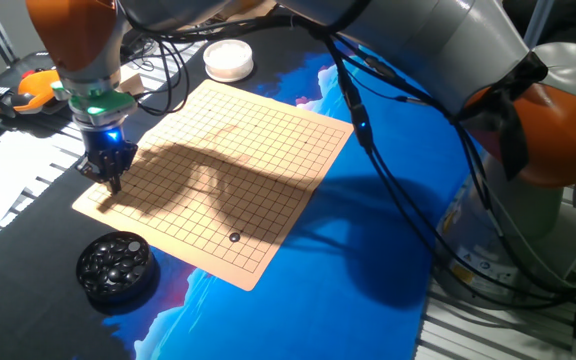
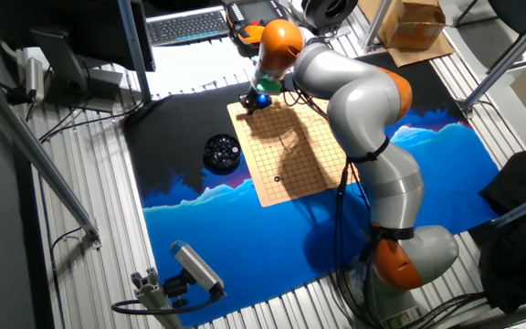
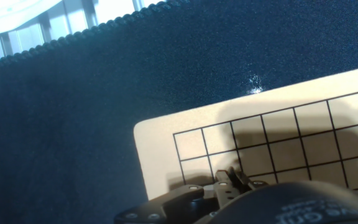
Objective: Play the first move as black on the 3-4 point in the upper right corner of the Go board
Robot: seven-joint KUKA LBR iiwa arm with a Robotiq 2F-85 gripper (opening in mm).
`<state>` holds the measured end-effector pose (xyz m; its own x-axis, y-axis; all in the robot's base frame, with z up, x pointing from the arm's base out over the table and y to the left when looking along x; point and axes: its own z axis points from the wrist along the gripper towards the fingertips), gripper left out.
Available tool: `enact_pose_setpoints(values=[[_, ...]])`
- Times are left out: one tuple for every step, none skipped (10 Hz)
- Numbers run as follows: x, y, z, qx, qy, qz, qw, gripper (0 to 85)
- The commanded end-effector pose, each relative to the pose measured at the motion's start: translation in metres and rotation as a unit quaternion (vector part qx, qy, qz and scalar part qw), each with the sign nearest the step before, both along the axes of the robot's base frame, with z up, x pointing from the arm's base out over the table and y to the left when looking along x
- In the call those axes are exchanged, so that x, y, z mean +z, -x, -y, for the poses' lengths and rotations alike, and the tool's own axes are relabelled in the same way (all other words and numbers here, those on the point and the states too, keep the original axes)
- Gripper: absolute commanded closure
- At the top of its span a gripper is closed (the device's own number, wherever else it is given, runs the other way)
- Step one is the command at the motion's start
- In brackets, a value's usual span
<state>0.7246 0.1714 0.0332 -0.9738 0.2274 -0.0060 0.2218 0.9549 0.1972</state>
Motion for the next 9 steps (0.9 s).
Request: enact_pose_setpoints(values=[[0.0001,0.0000,0.0003,0.000,0.000,0.000,1.0000,68.0],[0.0000,0.0000,0.0005,0.000,0.000,0.000,1.0000,68.0],[0.0001,-0.0001,0.0007,0.000,0.003,0.001,1.0000,68.0],[0.0003,-0.0001,0.0009,0.000,0.004,0.001,1.0000,68.0],[0.0003,-0.0001,0.0010,0.000,0.005,0.001,1.0000,68.0],[0.0004,-0.0001,0.0011,0.000,0.006,0.002,1.0000,68.0],[0.0005,0.0000,0.0012,-0.001,0.006,0.001,1.0000,68.0],[0.0005,0.0000,0.0012,-0.002,0.006,0.001,1.0000,68.0],[0.0004,0.0000,0.0012,-0.002,0.008,0.002,1.0000,68.0]])
